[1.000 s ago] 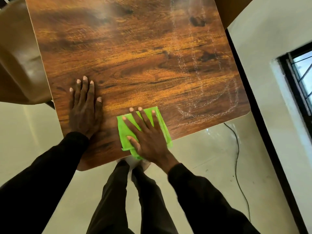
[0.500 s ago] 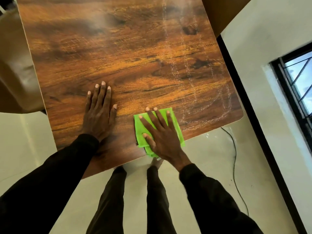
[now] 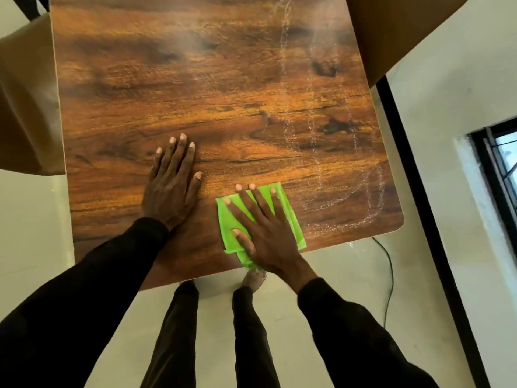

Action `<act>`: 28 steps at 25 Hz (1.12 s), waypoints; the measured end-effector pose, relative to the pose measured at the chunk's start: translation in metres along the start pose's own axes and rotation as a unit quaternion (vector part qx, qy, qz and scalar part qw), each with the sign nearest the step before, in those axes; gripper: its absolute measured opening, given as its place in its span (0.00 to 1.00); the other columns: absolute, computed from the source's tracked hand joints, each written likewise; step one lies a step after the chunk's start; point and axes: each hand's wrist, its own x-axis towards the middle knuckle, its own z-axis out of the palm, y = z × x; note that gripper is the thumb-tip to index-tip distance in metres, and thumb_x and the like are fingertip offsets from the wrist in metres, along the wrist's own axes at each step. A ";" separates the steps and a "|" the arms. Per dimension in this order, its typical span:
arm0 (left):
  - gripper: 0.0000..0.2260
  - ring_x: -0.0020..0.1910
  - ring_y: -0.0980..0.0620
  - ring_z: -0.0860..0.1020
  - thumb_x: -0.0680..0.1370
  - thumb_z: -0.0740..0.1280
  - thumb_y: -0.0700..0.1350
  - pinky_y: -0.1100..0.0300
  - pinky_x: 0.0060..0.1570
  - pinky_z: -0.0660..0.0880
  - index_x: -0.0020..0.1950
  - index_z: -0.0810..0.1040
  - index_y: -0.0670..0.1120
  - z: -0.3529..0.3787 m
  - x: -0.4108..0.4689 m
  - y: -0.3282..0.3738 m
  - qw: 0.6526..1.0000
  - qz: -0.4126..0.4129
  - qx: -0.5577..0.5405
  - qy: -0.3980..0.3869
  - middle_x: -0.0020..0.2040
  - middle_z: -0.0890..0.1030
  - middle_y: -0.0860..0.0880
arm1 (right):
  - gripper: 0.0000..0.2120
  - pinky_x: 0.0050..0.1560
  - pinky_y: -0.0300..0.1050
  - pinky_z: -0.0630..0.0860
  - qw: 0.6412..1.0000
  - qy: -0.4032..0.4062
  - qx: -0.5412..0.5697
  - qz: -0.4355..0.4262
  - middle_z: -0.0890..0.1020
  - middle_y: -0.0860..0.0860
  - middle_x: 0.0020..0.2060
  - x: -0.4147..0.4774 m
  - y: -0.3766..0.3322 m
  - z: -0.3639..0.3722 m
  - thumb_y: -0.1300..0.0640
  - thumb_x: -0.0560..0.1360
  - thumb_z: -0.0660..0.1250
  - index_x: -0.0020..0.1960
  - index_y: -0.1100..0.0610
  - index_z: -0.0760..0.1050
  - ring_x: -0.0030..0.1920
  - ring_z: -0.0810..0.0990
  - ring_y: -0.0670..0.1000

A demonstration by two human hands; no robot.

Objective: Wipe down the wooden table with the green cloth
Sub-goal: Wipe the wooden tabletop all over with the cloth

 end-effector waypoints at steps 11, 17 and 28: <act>0.27 0.87 0.46 0.52 0.88 0.53 0.52 0.44 0.85 0.52 0.86 0.56 0.44 0.002 0.002 0.000 1.000 -0.007 0.008 0.016 0.87 0.55 0.44 | 0.31 0.86 0.71 0.48 1.000 -0.003 0.022 -0.011 0.52 0.55 0.89 0.032 0.005 0.000 0.40 0.89 0.51 0.89 0.48 0.55 0.89 0.47 0.61; 0.28 0.87 0.46 0.53 0.88 0.54 0.51 0.42 0.85 0.53 0.86 0.57 0.42 -0.003 0.004 0.005 1.000 -0.022 0.006 0.009 0.87 0.56 0.44 | 0.30 0.85 0.71 0.49 0.998 0.018 0.002 0.062 0.51 0.54 0.89 0.059 0.062 -0.021 0.43 0.89 0.53 0.89 0.49 0.55 0.89 0.47 0.60; 0.27 0.86 0.44 0.55 0.87 0.55 0.49 0.41 0.84 0.54 0.85 0.59 0.40 -0.007 0.034 -0.007 0.999 -0.031 -0.001 0.019 0.86 0.57 0.43 | 0.30 0.86 0.71 0.50 1.000 0.007 0.000 -0.029 0.53 0.54 0.89 0.095 0.084 -0.025 0.42 0.88 0.53 0.89 0.49 0.58 0.89 0.49 0.60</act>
